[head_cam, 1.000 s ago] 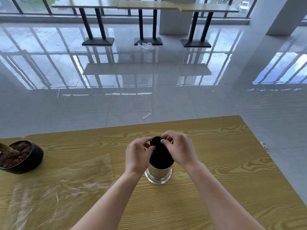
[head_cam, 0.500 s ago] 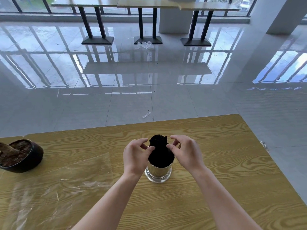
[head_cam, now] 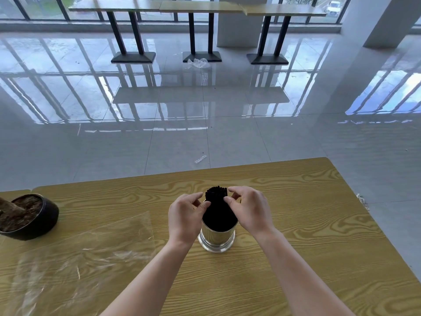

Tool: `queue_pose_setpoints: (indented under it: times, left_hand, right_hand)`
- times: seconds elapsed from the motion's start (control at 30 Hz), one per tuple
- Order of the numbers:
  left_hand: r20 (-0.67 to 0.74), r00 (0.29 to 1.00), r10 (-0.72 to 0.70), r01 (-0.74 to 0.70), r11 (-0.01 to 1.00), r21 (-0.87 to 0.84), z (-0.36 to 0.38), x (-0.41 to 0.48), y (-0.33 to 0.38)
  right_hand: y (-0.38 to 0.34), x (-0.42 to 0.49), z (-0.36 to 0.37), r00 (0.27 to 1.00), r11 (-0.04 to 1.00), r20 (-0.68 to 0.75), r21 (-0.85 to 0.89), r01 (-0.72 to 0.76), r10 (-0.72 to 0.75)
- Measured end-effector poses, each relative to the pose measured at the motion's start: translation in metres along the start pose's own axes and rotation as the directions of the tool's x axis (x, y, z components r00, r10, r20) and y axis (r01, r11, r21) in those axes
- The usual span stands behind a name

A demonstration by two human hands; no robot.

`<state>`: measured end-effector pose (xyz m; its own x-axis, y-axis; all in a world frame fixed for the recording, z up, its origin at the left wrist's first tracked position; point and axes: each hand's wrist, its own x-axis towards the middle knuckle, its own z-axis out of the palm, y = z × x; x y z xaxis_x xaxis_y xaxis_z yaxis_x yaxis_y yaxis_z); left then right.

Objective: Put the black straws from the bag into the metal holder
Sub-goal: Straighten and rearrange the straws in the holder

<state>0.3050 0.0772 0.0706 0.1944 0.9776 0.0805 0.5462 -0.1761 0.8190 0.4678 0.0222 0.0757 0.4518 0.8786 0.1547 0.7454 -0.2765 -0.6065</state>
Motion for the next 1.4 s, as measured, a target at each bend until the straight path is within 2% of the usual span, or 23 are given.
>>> queue_pose_setpoints:
  times: [0.27,0.43,0.67,1.0,1.2,1.4]
  left_hand:
    - [-0.004,0.997,-0.081,0.081,0.995,-0.052,0.004,0.003,0.006]
    - [0.008,0.997,-0.077,0.077,0.996,-0.033,0.004,0.005,0.005]
    - [0.020,1.000,-0.010,0.009,1.000,0.016,0.006,0.008,0.004]
    - [0.001,1.000,0.018,-0.018,0.997,0.072,0.003,0.000,-0.003]
    - [0.024,0.999,0.035,-0.038,0.993,0.112,0.004,-0.005,0.003]
    - [0.029,1.000,-0.010,0.007,0.996,0.086,-0.006,-0.004,-0.004]
  right_hand:
    - [-0.004,0.000,0.001,1.000,0.999,0.017,-0.028,-0.023,0.024]
    - [-0.004,0.000,-0.001,1.000,0.999,0.016,-0.026,-0.023,0.024]
    - [-0.006,-0.005,-0.006,0.993,0.993,0.000,-0.019,0.119,-0.119]
    - [-0.004,-0.004,-0.004,0.998,0.999,-0.066,-0.033,0.008,-0.010]
    - [-0.004,-0.008,0.001,0.999,0.998,-0.030,-0.062,0.009,-0.011]
    - [0.000,-0.011,-0.004,1.000,1.000,-0.008,-0.030,-0.004,0.004]
